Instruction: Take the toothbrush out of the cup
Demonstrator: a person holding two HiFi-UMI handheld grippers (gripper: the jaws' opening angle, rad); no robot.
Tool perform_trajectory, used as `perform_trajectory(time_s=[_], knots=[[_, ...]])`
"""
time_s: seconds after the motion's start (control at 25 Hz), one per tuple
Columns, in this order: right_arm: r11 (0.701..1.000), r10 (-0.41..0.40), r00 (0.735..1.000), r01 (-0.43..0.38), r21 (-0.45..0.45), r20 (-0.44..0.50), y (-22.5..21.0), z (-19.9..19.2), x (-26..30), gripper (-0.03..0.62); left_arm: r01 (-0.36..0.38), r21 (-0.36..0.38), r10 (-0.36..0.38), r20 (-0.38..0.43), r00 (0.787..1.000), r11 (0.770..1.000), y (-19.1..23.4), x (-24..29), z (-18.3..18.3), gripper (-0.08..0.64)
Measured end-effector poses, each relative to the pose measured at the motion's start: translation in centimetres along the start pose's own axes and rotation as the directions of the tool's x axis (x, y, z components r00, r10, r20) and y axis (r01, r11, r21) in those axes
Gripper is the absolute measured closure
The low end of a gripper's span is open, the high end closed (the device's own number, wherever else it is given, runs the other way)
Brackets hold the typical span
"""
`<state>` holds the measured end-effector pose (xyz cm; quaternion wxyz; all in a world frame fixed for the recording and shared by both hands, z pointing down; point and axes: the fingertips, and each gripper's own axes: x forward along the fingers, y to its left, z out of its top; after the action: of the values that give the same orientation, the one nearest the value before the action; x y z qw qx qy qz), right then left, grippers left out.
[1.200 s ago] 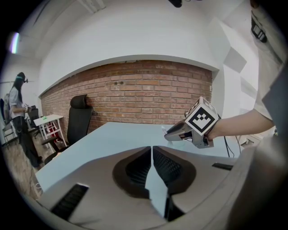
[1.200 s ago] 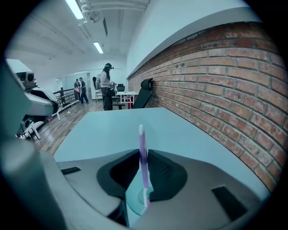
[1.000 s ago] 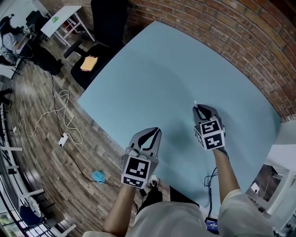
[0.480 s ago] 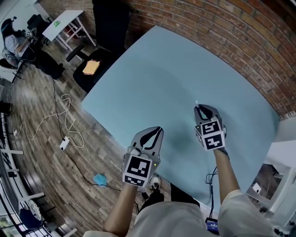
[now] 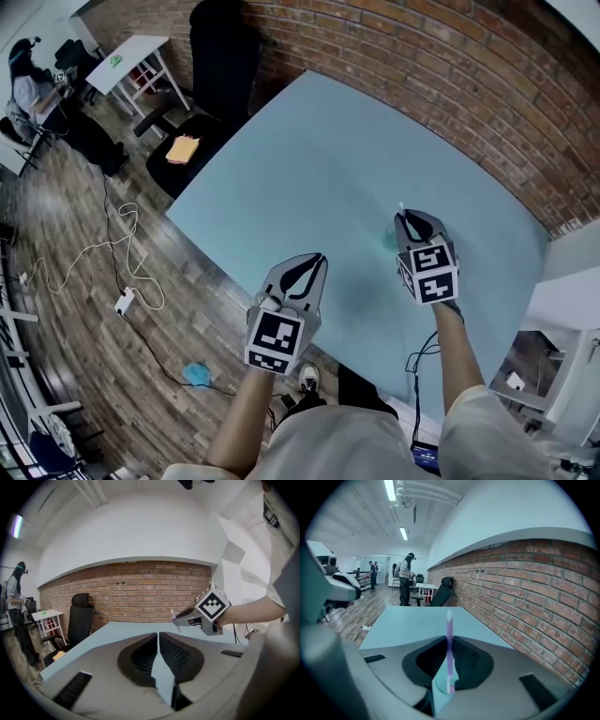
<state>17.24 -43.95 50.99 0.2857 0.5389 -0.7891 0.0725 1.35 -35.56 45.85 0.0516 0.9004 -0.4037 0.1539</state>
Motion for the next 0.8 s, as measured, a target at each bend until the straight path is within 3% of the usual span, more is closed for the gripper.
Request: perform_trajectory(time_s=[0.8], knots=[[0.994, -0.097, 0.983, 0.088, 0.06, 0.153, 1.7, 2.8, -14.5, 0.563, -0.002, 0.09, -0.009, 0.118, 0.993, 0.996, -2.6, -7.1, 4.2, 0.528]])
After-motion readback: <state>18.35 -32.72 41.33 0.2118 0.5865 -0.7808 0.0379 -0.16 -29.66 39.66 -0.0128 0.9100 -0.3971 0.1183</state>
